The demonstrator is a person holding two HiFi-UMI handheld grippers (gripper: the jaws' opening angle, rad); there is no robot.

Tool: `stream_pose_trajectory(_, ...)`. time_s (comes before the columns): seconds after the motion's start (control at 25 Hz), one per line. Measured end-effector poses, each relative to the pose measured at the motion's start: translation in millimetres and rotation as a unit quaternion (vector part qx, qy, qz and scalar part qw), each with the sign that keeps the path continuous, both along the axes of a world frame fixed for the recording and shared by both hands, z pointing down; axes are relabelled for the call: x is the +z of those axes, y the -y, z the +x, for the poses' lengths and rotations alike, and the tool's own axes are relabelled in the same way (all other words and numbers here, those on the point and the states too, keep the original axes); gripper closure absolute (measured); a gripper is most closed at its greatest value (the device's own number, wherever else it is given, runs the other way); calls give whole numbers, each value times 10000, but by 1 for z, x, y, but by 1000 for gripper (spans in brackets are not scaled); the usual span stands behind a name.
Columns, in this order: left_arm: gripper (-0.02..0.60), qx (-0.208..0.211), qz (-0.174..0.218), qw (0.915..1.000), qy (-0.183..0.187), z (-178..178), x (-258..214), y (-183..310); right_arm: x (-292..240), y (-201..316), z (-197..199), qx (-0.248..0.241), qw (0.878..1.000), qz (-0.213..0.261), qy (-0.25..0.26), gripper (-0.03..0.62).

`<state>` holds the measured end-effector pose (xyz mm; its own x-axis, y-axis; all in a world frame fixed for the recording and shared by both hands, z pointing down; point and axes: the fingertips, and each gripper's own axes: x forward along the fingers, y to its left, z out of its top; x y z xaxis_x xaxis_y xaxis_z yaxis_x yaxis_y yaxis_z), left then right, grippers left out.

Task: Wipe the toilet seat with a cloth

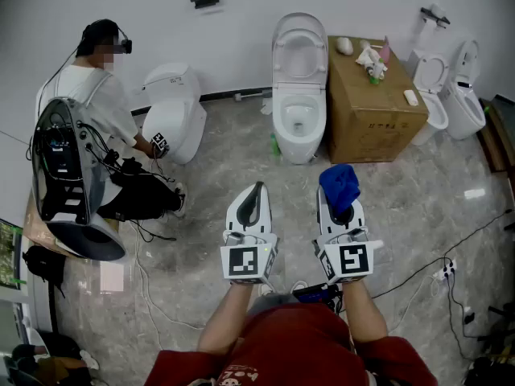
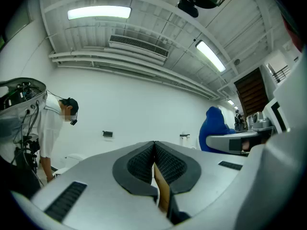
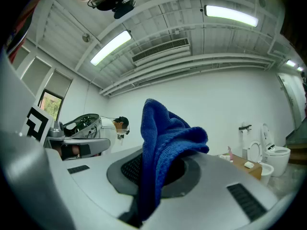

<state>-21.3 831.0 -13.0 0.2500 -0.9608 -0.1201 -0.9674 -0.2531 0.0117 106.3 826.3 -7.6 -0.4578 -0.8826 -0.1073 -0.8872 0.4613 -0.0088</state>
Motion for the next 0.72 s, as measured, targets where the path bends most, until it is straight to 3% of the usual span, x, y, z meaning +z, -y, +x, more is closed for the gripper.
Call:
stream_pose_trajectory(0.36,566,25,46,10000,-5,7,1,-6,5,-5,2,-17,10000,-14,-26,542)
stream_pose_trajectory(0.72,565,22,27,10000,-15,33,-1,-1,0,-3,33,47,9998,46,177,542)
